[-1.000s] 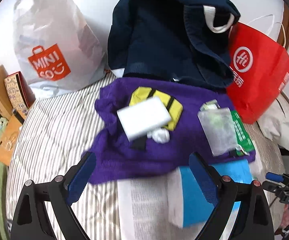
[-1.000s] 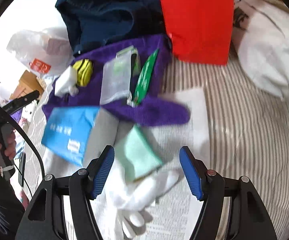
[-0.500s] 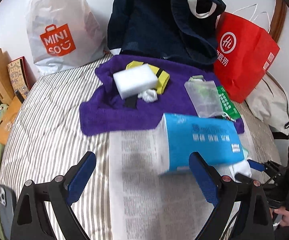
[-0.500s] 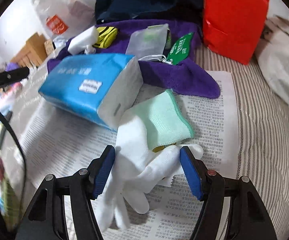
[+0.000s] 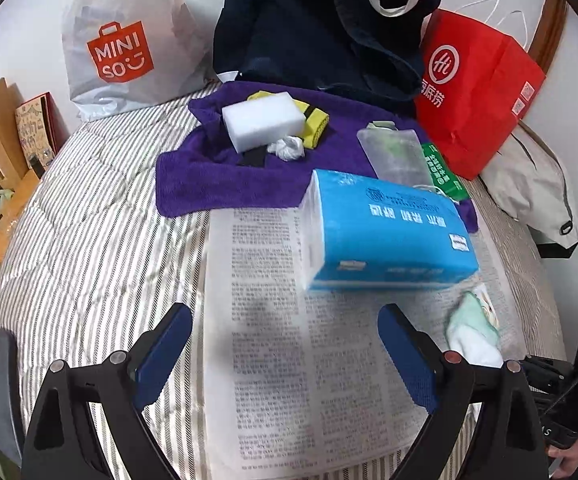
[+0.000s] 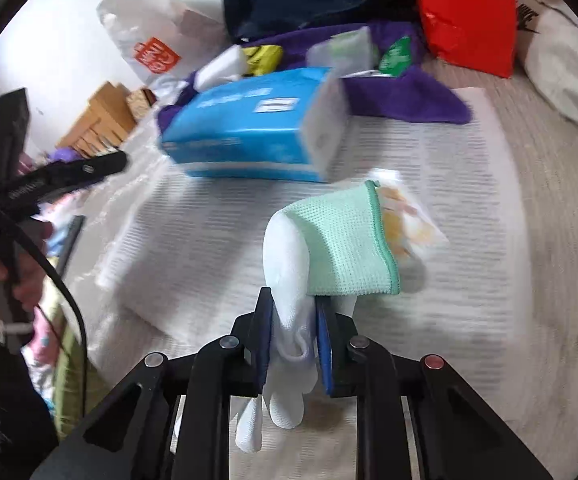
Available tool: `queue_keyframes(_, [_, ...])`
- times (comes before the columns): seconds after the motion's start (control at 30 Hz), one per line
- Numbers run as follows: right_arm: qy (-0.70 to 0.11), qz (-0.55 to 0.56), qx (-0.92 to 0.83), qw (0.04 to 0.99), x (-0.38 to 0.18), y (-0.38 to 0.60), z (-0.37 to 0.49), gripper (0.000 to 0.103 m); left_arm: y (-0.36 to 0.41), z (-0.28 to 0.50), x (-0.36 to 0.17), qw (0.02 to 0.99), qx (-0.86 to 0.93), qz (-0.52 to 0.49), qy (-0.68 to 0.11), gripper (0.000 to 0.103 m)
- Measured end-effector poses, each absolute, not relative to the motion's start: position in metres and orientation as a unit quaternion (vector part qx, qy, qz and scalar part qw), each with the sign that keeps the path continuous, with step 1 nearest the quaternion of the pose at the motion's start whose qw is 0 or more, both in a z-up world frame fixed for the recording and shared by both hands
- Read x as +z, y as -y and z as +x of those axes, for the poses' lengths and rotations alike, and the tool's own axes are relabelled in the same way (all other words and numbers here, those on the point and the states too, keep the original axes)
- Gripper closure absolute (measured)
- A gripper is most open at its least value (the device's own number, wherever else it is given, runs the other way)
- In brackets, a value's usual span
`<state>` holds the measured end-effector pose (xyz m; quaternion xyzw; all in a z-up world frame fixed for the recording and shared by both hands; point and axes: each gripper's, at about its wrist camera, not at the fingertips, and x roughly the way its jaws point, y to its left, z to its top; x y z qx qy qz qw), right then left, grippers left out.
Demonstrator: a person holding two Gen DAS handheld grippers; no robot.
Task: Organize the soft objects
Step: 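Grasp the white glove with mint-green cloth on the newspaper with the right tool, then grasp the orange-print packet with the left tool while the right tool holds the glove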
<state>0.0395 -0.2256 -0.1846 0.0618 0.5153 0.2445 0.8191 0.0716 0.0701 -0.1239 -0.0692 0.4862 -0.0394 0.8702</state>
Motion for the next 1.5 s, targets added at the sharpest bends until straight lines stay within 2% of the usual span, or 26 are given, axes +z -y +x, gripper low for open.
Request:
queue_keyframes(0.3, [-0.477,0.079,0.199,0.852,-0.153,0.258,0.039,0.085,-0.069,0.060,-0.123,0.871,-0.042,-0.070,-0.484,0.009])
queue_keyframes(0.53, [-0.501,0.045,0.126,0.855,-0.181,0.289,0.079,0.085,-0.071,0.057,-0.127,0.869,-0.041,-0.073,-0.487,0.009])
queue_keyframes(0.87, [-0.506,0.020,0.219,0.834,-0.187,0.233,0.056,0.085,-0.065,0.053,-0.143,0.862,-0.051,-0.067,-0.500,0.009])
queue_keyframes(1.13, [-0.488,0.074,0.244,0.835,-0.184,0.196,0.049,0.085,-0.051,0.047,-0.150,0.857,-0.067,-0.053,-0.509,0.009])
queue_keyframes(1.5, [-0.464,0.068,0.187,0.863,-0.153,0.267,0.028,0.085,0.001,0.042,-0.165,0.851,-0.115,-0.010,-0.512,0.009])
